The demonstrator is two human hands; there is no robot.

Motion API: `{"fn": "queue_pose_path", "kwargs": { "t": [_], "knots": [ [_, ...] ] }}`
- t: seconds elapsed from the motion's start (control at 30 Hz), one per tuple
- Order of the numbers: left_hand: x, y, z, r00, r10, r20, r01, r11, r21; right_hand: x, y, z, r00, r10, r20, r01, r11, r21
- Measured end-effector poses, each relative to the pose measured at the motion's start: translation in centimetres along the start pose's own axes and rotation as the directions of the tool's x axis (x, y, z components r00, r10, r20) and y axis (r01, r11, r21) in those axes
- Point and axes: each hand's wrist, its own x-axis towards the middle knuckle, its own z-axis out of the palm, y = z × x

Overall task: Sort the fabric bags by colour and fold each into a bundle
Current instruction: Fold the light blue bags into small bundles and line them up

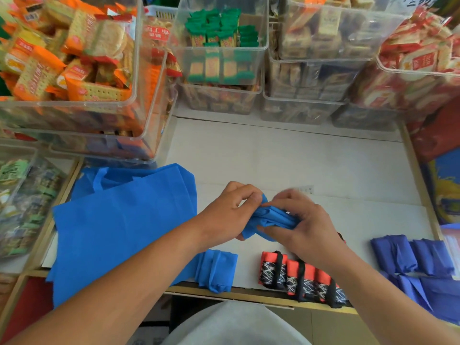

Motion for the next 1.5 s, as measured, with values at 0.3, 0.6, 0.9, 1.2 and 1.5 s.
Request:
{"fn": "queue_pose_path", "kwargs": {
  "t": [0.3, 0.6, 0.9, 1.2, 1.5],
  "knots": [
    [-0.6, 0.3, 1.7, 0.951, 0.214, -0.222, -0.171, 0.965, 0.199, -0.2, 0.4, -0.3, 0.997, -0.06, 0.044, 0.055, 0.992, 0.111],
    [-0.7, -2.3, 3.8, 0.922, 0.04, -0.386, -0.112, 0.98, -0.166, 0.8, 1.3, -2.1, 0.997, -0.031, -0.077, 0.047, 0.974, 0.223],
    [-0.9, -2.2, 5.3, 0.864, 0.029, -0.502, -0.18, 0.95, -0.254, 0.6, 1.6, -3.1, 0.997, 0.061, 0.057, -0.077, 0.931, 0.358],
    [-1.6, -0.4, 4.0, 0.864, -0.205, -0.46, -0.167, 0.744, -0.646, -0.5, 4.0, -3.5, 0.987, 0.161, -0.001, -0.145, 0.892, 0.428],
    [-3.4, -1.8, -1.4, 0.969, -0.12, 0.214, 0.109, 0.992, 0.064, -0.8, 6.6, -6.9, 0.962, 0.26, -0.087, -0.196, 0.873, 0.447]
  ]
}}
